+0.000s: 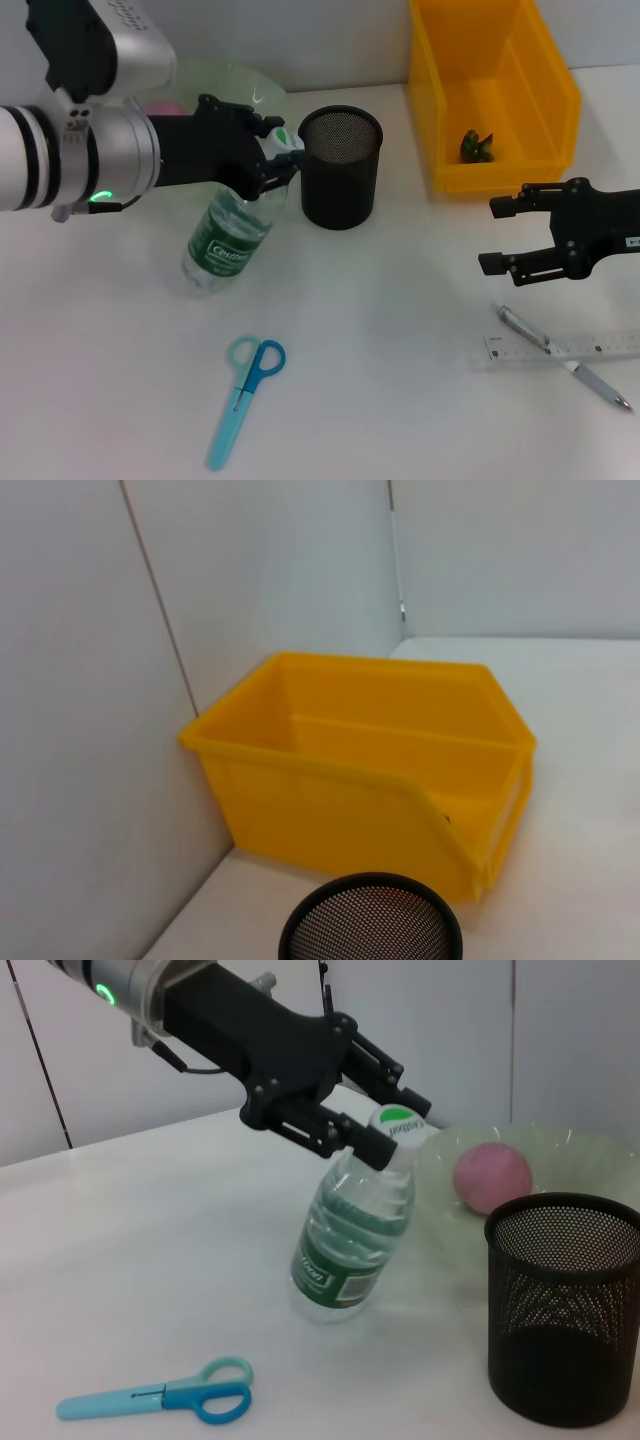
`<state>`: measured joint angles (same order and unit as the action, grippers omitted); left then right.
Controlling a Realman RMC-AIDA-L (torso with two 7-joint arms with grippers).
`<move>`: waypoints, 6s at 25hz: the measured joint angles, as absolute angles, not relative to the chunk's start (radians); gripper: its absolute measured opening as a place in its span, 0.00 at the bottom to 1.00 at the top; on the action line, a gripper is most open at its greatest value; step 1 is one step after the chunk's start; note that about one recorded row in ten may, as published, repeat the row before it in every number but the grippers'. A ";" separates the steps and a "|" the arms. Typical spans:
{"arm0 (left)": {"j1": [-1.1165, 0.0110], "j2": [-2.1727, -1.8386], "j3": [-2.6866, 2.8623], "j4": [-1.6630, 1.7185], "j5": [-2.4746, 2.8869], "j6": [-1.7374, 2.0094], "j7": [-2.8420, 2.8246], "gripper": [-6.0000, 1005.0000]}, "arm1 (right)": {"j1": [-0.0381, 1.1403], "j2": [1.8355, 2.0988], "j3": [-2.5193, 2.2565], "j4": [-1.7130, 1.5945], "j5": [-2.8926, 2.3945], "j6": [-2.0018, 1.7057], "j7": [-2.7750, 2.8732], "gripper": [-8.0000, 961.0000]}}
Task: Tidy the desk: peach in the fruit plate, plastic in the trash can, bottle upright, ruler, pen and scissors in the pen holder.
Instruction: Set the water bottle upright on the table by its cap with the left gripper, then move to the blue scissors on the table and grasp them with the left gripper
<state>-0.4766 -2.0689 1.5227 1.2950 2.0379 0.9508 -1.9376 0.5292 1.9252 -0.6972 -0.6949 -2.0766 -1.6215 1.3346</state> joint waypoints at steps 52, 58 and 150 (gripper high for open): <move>-0.383 -2.065 1.417 1.308 1.888 0.999 -1.858 0.52 | 0.537 1.938 -0.711 -0.743 -2.078 -1.638 1.373 0.86; -0.383 -2.067 1.404 1.294 1.888 0.998 -1.855 0.53 | 0.534 1.956 -0.714 -0.780 -2.093 -1.638 1.385 0.86; -0.188 -2.080 1.735 1.675 2.482 1.292 -2.883 0.80 | 0.560 2.051 -0.634 -0.800 -2.000 -1.360 1.356 0.85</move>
